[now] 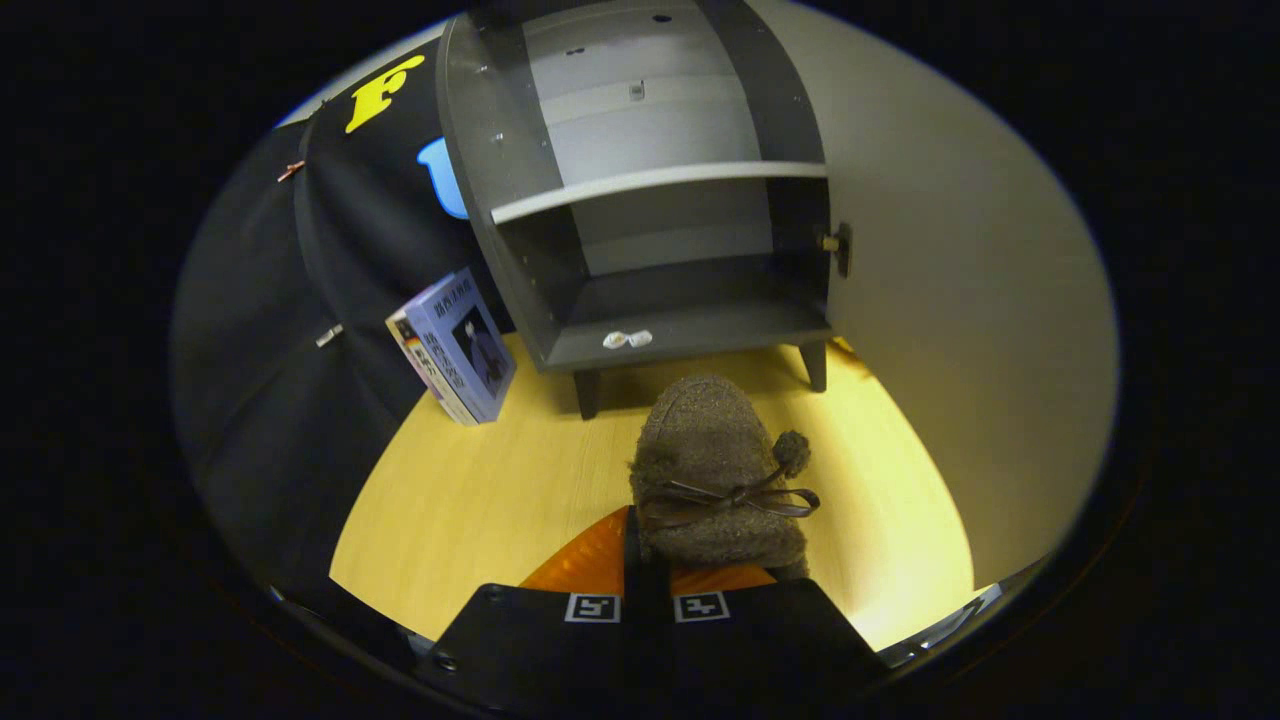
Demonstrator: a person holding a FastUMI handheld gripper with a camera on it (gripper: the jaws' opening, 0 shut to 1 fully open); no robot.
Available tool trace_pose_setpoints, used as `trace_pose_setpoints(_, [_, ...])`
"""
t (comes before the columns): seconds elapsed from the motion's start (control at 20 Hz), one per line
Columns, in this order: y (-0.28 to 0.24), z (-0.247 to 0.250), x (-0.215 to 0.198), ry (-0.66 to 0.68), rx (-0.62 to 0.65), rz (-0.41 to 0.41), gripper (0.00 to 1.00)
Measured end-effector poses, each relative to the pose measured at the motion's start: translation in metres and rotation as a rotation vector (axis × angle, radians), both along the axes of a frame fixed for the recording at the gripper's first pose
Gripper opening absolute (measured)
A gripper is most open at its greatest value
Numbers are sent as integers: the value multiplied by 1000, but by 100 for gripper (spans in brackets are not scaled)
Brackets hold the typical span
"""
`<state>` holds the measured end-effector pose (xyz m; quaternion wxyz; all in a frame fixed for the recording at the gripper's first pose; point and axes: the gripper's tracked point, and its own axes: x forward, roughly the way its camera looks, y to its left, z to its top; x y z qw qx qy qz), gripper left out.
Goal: Open the shoe cabinet door, grab the shoes and put them into the shoe cabinet, then close the shoe cabinet door.
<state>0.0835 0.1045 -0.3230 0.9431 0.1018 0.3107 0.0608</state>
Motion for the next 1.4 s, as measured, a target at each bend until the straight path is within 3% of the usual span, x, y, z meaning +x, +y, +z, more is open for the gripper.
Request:
trace_pose_setpoints(0.25, [-22,63,9,-47,-4,-26,5])
trace_pose_setpoints(0.65, [-36,154,62,-187,-111,4,5])
trace_pose_setpoints(0.8, [-26,173,83,-191,-138,38,5])
trace_pose_setpoints(1.2, [-15,211,163,-236,-101,36,5])
trace_pose_setpoints(1.4, [-8,202,218,-194,-111,44,5])
